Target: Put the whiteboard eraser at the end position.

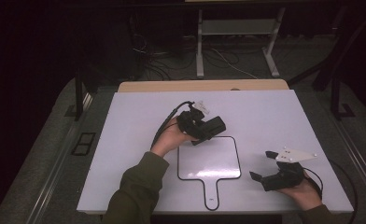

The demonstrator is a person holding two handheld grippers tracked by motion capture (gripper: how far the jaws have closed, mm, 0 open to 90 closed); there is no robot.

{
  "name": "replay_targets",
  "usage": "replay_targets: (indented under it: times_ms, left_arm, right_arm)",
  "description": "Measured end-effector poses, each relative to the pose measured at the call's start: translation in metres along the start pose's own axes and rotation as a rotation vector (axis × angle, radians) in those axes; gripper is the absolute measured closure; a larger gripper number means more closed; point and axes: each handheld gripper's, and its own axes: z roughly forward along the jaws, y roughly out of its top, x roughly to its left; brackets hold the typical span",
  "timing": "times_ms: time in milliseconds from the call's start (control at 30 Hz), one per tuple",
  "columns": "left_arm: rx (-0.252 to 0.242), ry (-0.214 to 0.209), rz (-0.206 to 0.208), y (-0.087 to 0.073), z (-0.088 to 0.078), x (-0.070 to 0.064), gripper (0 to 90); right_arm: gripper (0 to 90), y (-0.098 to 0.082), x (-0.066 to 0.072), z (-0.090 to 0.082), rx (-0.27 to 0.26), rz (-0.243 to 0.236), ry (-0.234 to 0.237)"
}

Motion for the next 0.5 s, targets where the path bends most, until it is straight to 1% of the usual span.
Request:
replay_targets:
  times_ms: [33, 133, 200, 233, 333, 400, 433, 467, 500]
  left_arm:
    - [0.005, 0.005, 0.003, 0.000, 0.000, 0.004, 39.3]
    - [-0.003, 0.020, -0.023, 0.000, 0.000, 0.013, 39.3]
    - [0.014, 0.027, -0.025, 0.002, 0.001, 0.019, 39.3]
    - [0.025, 0.035, -0.015, 0.003, 0.001, 0.023, 39.3]
    - [0.034, 0.052, -0.031, 0.007, 0.002, 0.031, 39.3]
    - [0.044, 0.064, -0.031, 0.010, 0.004, 0.037, 39.2]
    - [0.039, 0.068, -0.042, 0.011, 0.005, 0.039, 39.2]
    - [0.042, 0.070, -0.040, 0.012, 0.006, 0.042, 39.3]
    - [0.036, 0.074, -0.056, 0.013, 0.008, 0.044, 39.3]
  right_arm:
    - [0.0, 0.000, 0.000, 0.000, 0.000, -0.004, 0.001]
    - [0.0, -0.001, 0.000, -0.001, -0.001, 0.001, 0.000]
    - [0.0, -0.001, -0.001, 0.000, -0.001, 0.001, 0.001]
    - [0.0, 0.000, 0.000, 0.000, 0.000, 0.002, 0.001]
    - [0.0, 0.000, 0.000, 0.000, 0.001, -0.002, 0.002]
    - [0.0, 0.000, 0.000, 0.000, 0.001, -0.001, 0.002]
    - [0.0, 0.000, 0.000, 0.000, 0.000, 0.000, 0.003]
    - [0.0, 0.000, 0.001, 0.000, 0.001, 0.002, 0.003]
    - [0.0, -0.001, 0.000, 0.000, 0.002, 0.002, 0.002]
